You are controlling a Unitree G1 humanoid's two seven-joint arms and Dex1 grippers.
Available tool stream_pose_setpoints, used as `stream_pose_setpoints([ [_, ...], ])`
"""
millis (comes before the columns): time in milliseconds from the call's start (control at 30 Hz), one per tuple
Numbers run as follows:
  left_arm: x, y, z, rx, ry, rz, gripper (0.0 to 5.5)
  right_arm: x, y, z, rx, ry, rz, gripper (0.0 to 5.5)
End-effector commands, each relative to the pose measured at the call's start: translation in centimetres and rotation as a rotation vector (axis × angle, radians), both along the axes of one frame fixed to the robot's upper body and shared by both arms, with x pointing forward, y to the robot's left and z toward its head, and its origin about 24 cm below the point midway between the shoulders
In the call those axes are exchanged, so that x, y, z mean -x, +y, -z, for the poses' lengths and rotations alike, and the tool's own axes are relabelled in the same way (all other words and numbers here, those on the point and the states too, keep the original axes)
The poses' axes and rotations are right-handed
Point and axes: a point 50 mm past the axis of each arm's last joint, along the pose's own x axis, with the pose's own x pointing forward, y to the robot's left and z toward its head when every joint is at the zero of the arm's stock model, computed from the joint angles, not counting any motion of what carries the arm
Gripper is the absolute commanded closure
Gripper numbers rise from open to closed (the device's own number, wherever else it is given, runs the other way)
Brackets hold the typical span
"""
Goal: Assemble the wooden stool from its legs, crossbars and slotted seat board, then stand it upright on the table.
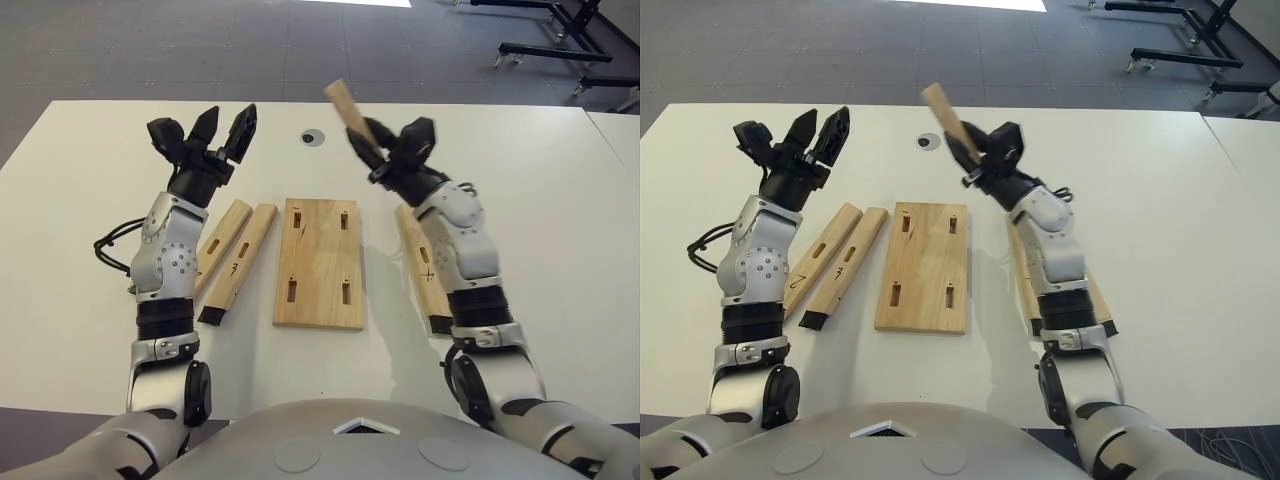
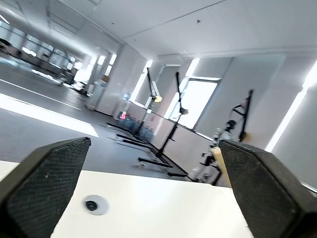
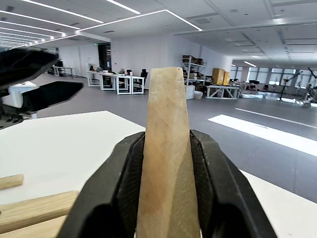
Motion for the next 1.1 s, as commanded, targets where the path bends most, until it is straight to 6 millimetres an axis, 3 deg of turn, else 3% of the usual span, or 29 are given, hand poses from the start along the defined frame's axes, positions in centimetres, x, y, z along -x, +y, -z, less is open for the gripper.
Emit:
stream_pose_setpoints([
  [33, 0.0, -1.4, 0.4, 0.057, 0.126, 0.209, 0.75, -0.1, 3.3, -0.7, 0.032, -0.112, -0.069, 4.22],
  [167, 0.4, -1.5, 0.1, 0.153, 0.179, 0.287, 0.75, -0.2, 4.5, -1.3, 0.021, -0.16, -0.089, 4.22],
  [367, 0.4, -1.0, -0.6, 0.292, 0.184, 0.271, 0.75, 0.4, 5.1, 0.5, 0.095, -0.152, -0.135, 4.22],
  [667, 0.9, -2.2, 0.3, 0.284, 0.223, 0.33, 0.75, 0.7, 5.5, 0.9, 0.147, -0.166, -0.157, 4.22],
  [833, 1.1, -2.3, 0.1, 0.343, 0.173, 0.32, 1.48, 0.7, 5.4, 1.4, 0.176, -0.154, -0.164, 4.22],
  [1100, 1.5, -2.5, 1.3, 0.323, 0.215, 0.299, 2.56, 0.6, 5.1, 1.0, 0.166, -0.154, -0.175, 4.22],
])
